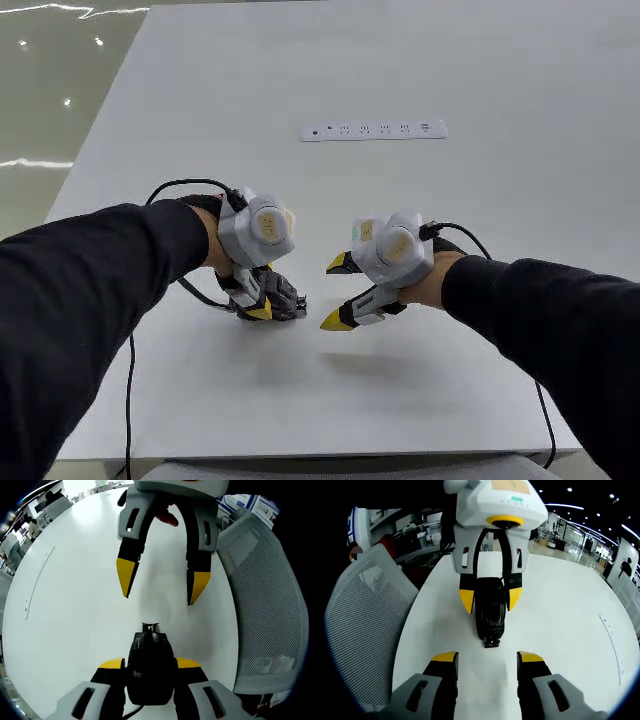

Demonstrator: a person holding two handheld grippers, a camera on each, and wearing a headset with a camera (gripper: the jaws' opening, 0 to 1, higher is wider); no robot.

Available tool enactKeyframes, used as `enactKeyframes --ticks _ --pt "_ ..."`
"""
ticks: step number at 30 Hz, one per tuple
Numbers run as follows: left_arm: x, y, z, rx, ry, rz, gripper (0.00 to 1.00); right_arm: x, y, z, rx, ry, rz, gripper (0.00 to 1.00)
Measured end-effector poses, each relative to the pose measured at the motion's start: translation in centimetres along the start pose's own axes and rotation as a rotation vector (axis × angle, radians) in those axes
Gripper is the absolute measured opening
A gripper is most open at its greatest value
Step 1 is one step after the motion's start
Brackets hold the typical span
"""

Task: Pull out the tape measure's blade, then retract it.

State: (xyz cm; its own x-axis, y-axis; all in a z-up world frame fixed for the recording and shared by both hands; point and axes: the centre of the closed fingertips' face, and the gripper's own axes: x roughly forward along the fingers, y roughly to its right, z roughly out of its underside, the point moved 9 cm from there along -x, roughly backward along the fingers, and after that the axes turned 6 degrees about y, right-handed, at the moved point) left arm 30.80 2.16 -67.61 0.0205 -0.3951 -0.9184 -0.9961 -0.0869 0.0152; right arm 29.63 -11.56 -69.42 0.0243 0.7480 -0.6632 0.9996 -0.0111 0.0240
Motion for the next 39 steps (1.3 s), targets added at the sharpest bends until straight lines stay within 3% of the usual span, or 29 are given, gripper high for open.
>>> enactKeyframes --ticks 7,11,15,21,25,33,39 --pt "0.1 0.4 0.1 -0.005 0.011 -0.047 0.33 1.7 0.7 -0.3 0.002 0.007 -0.007 0.35" --pt "-0.1 0.3 0.2 -0.022 0.027 -0.040 0.33 2.4 0.7 -0.3 -0.024 -0.002 -0.016 0.31" --pt "-0.1 0.4 0.1 -0.017 0.011 -0.038 0.33 3.0 0.8 -0.4 -0.031 -0.011 -0.026 0.23" --pt "-0.1 0.4 0.2 -0.028 0.008 -0.038 0.33 4.1 1.0 -0.7 -0.043 -0.018 -0.038 0.18" --pt "0.0 0.6 0.0 -0.029 -0.006 -0.048 0.33 4.5 0.8 -0.3 -0.069 -0.049 -0.037 0.12" --pt "-0.1 0.4 0.5 -0.065 0.028 -0.059 0.34 4.4 0.9 -0.2 -0.036 -0.059 -0.041 0.10" --pt "0.0 0.5 0.4 -0.070 0.029 -0.062 0.34 4.5 0.9 -0.4 -0.022 -0.072 -0.033 0.12"
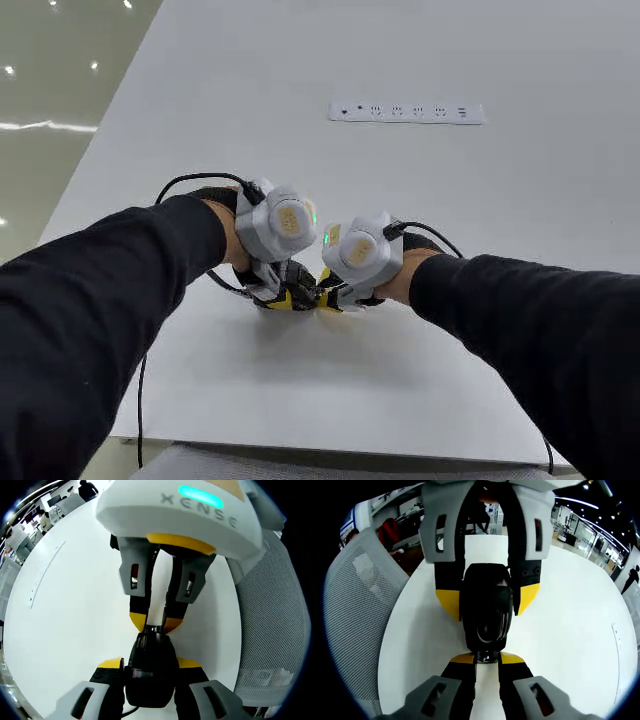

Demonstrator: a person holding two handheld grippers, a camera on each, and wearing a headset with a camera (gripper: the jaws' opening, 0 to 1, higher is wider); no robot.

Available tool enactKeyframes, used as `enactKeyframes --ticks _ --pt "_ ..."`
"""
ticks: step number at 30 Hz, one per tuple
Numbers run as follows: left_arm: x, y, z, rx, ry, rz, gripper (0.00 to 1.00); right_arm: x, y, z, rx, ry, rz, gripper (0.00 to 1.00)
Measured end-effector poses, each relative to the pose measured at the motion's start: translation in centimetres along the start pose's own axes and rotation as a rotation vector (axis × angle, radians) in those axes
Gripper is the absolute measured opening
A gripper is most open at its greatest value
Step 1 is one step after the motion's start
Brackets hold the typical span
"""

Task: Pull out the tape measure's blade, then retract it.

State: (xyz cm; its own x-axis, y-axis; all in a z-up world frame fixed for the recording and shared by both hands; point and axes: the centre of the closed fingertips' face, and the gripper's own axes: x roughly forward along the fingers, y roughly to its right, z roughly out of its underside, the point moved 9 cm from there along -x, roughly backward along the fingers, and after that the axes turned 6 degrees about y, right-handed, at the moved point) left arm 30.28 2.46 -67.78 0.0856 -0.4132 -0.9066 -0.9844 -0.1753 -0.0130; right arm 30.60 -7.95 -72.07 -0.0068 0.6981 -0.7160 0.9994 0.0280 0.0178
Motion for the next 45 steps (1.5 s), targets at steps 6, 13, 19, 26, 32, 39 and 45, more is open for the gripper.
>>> enactKeyframes --ticks 6,13,19,26,32,39,45 --pt "0.3 -0.2 0.4 -0.042 0.013 0.008 0.35 0.2 0.3 0.2 -0.031 0.005 -0.028 0.11" --pt "0.2 -0.1 0.6 -0.053 0.044 0.012 0.35 0.2 0.0 0.0 -0.022 -0.005 -0.016 0.10" --pt "0.1 0.2 0.7 -0.029 0.064 0.011 0.35 0.1 0.1 0.1 0.014 -0.005 -0.007 0.10" --pt "0.0 0.2 0.7 -0.010 0.079 0.004 0.34 -0.1 -0.1 0.3 0.046 -0.016 0.004 0.10" --pt "0.0 0.1 0.8 -0.015 0.080 -0.001 0.34 -0.2 -0.1 0.4 0.054 -0.027 0.010 0.10" --pt "0.1 0.0 0.9 -0.019 0.092 -0.009 0.35 -0.6 -0.1 0.6 0.067 -0.040 0.012 0.10" --pt "0.0 0.1 1.0 -0.020 0.101 -0.018 0.35 -0.8 -0.1 0.7 0.062 -0.050 0.016 0.09"
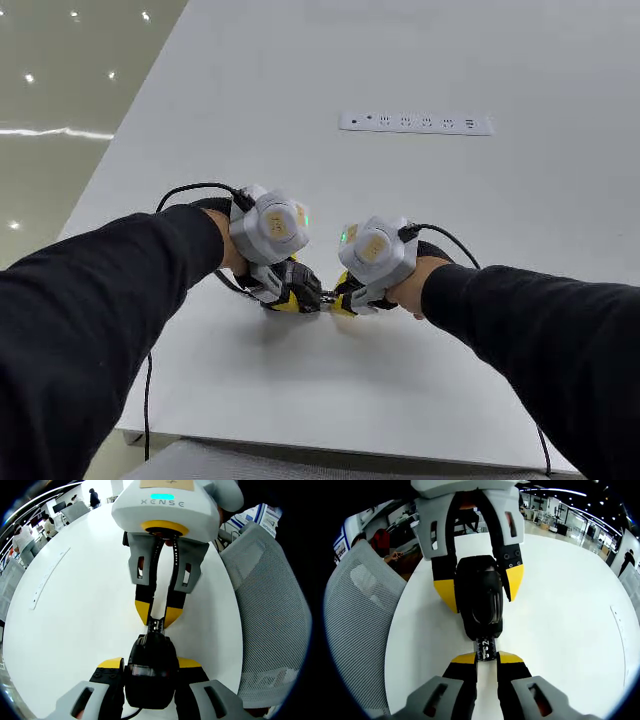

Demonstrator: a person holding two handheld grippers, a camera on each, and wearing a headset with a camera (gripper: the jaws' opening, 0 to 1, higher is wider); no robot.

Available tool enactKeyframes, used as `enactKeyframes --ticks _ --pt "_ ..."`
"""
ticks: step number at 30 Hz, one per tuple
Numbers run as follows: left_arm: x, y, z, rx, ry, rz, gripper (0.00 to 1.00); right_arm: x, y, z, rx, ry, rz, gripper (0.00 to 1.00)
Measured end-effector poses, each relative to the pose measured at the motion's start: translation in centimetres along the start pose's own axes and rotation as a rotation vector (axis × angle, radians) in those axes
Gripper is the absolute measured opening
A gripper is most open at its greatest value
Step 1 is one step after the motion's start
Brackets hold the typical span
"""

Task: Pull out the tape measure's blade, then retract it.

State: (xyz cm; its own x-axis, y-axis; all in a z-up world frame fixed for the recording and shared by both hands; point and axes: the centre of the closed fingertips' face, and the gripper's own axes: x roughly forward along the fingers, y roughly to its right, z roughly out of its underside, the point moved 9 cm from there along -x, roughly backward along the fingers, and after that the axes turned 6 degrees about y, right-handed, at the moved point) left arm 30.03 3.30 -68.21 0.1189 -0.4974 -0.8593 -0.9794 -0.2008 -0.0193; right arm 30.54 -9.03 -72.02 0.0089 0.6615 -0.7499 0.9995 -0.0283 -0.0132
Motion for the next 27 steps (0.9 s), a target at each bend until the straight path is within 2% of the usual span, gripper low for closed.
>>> enactKeyframes --ticks 2,5,16,27 --pt "0.0 0.0 0.0 -0.002 -0.002 0.001 0.35 -0.1 0.1 0.0 -0.004 -0.002 0.002 0.09" --pt "0.0 -0.1 0.0 -0.009 -0.001 0.004 0.35 -0.3 0.3 0.3 0.043 0.010 0.006 0.09" --pt "0.0 -0.2 0.1 -0.008 0.003 0.009 0.35 -1.0 0.2 1.1 0.022 -0.003 0.007 0.09" --pt "0.0 0.0 0.0 -0.018 0.006 0.001 0.35 -1.5 0.2 1.7 0.056 0.005 0.019 0.09"
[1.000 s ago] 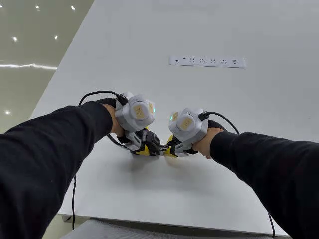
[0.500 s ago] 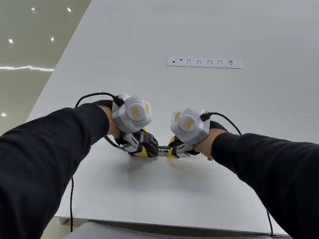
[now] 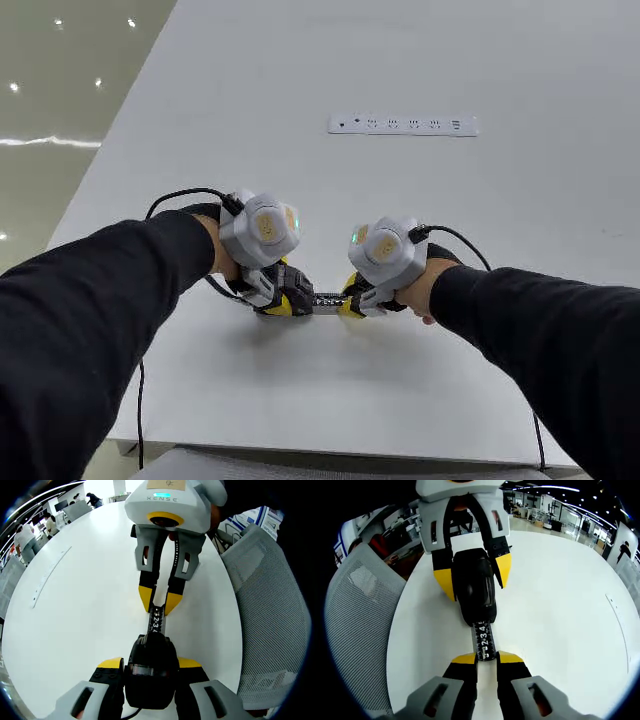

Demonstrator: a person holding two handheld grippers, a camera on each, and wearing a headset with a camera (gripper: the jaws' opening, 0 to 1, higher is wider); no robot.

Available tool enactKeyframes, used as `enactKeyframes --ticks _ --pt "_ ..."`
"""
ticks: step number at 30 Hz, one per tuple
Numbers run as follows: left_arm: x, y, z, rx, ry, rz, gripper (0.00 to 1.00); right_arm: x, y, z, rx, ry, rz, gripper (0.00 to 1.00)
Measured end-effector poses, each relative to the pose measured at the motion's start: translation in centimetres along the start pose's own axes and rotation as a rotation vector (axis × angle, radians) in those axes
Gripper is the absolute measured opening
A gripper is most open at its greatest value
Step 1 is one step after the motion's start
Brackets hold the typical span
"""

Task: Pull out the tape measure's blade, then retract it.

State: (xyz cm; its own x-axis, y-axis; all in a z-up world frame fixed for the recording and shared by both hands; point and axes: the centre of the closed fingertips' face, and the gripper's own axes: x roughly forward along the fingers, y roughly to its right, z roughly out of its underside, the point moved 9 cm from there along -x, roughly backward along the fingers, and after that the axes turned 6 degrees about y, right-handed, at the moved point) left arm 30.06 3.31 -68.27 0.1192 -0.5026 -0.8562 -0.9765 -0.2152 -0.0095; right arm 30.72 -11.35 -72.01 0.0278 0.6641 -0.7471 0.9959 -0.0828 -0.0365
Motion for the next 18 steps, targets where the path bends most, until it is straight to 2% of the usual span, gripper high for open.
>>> enactKeyframes --ticks 18 --pt "0.13 0.01 -0.05 0.001 0.001 -0.005 0.35 -0.60 0.05 0.50 0.001 -0.014 -0.004 0.09"
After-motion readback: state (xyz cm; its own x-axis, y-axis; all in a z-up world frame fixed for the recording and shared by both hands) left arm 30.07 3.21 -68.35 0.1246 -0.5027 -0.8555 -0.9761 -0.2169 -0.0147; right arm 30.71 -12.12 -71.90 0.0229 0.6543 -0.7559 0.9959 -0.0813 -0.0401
